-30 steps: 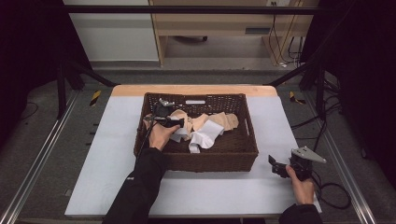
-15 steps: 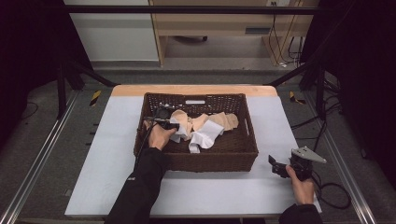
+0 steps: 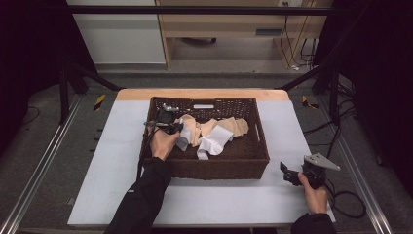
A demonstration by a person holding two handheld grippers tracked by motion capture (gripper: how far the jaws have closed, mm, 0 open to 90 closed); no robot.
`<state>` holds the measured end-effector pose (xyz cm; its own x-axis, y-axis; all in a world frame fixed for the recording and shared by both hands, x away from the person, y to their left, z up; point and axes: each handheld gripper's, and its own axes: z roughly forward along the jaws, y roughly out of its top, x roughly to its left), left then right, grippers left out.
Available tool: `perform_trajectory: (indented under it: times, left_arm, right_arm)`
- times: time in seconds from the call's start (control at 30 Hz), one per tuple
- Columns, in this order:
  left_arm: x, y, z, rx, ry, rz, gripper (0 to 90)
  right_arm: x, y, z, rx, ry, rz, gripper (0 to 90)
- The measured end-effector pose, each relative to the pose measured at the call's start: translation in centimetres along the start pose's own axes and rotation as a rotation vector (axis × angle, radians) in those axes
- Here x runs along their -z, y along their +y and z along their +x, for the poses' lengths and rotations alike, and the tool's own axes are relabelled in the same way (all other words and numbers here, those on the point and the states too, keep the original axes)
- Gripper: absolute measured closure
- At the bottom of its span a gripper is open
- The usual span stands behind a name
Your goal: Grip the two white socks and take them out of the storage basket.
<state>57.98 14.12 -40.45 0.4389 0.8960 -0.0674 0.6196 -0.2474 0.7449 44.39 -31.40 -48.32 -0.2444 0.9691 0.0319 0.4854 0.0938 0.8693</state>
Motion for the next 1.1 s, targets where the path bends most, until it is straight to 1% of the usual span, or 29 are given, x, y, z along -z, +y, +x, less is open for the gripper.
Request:
perform_trajectory:
  times: [0.03, 0.07, 0.1, 0.13, 0.17, 0.27, 0.4, 0.43, 0.47, 0.5, 0.6, 0.67, 0.7, 0.73, 0.83, 0.97, 1.0, 1.1]
  left_arm:
    - [0.3, 0.1, 0.1, 0.006, -0.011, -0.019, 84.9]
    - [0.9, 0.2, 0.1, 0.012, -0.023, -0.050, 84.9]
    - [2.1, 0.5, 0.2, 0.017, -0.048, -0.109, 84.9]
    - [2.1, 0.5, 0.2, 0.017, -0.048, -0.109, 84.9]
    - [2.7, 0.7, 0.3, 0.021, -0.057, -0.136, 84.9]
    - [4.7, 0.9, 0.4, 0.010, -0.076, -0.205, 84.9]
    - [6.9, 1.2, 0.3, -0.001, -0.099, -0.283, 84.9]
    - [7.4, 1.3, 0.2, -0.005, -0.105, -0.299, 84.9]
    - [8.4, 1.5, 0.0, -0.020, -0.115, -0.333, 84.9]
    - [8.4, 1.5, 0.0, -0.020, -0.115, -0.333, 84.9]
    - [9.7, 2.0, -0.6, -0.035, -0.130, -0.379, 84.9]
    - [10.9, 2.5, -1.3, -0.049, -0.145, -0.415, 84.9]
    - [11.3, 2.7, -1.6, -0.053, -0.152, -0.424, 84.9]
    - [11.3, 2.7, -1.6, -0.053, -0.152, -0.424, 84.9]
    - [12.3, 3.0, -2.3, -0.076, -0.164, -0.453, 84.9]
    - [13.8, 3.1, -3.5, -0.103, -0.192, -0.504, 84.9]
    - [13.8, 3.1, -3.5, -0.103, -0.192, -0.504, 84.9]
    - [14.8, 3.0, -4.1, -0.110, -0.214, -0.535, 84.9]
  right_arm:
    - [0.0, 0.0, 0.0, 0.001, 0.001, 0.001, 4.1]
    - [-0.1, 0.0, 0.0, 0.003, 0.003, 0.004, 4.2]
    - [-0.1, 0.0, 0.0, 0.003, 0.003, 0.005, 4.2]
    - [-0.1, 0.0, 0.0, 0.003, 0.003, 0.005, 4.2]
    - [-0.1, 0.0, 0.0, 0.003, 0.002, 0.004, 4.2]
    - [0.0, 0.0, 0.0, 0.005, -0.002, 0.004, 4.2]
    - [-0.1, 0.0, 0.0, 0.003, 0.001, 0.005, 4.2]
    - [-0.1, 0.0, 0.0, 0.003, 0.001, 0.005, 4.2]
    - [-0.1, 0.0, 0.0, 0.003, 0.001, 0.006, 4.2]
    - [-0.1, 0.0, 0.0, 0.003, 0.001, 0.006, 4.2]
    - [-0.1, 0.0, 0.0, 0.003, 0.001, 0.006, 4.2]
    - [-0.1, 0.0, 0.0, 0.003, 0.001, 0.005, 4.2]
    - [-0.1, 0.0, 0.0, 0.003, 0.000, 0.004, 4.2]
    - [-0.1, 0.0, 0.0, 0.003, 0.000, 0.004, 4.2]
    - [-0.1, 0.0, 0.0, 0.002, 0.001, 0.005, 4.2]
    - [-0.1, 0.0, 0.0, 0.002, 0.001, 0.005, 4.2]
    - [-0.1, 0.0, 0.0, 0.002, 0.001, 0.005, 4.2]
    - [-0.1, 0.0, 0.0, 0.003, 0.002, 0.006, 4.2]
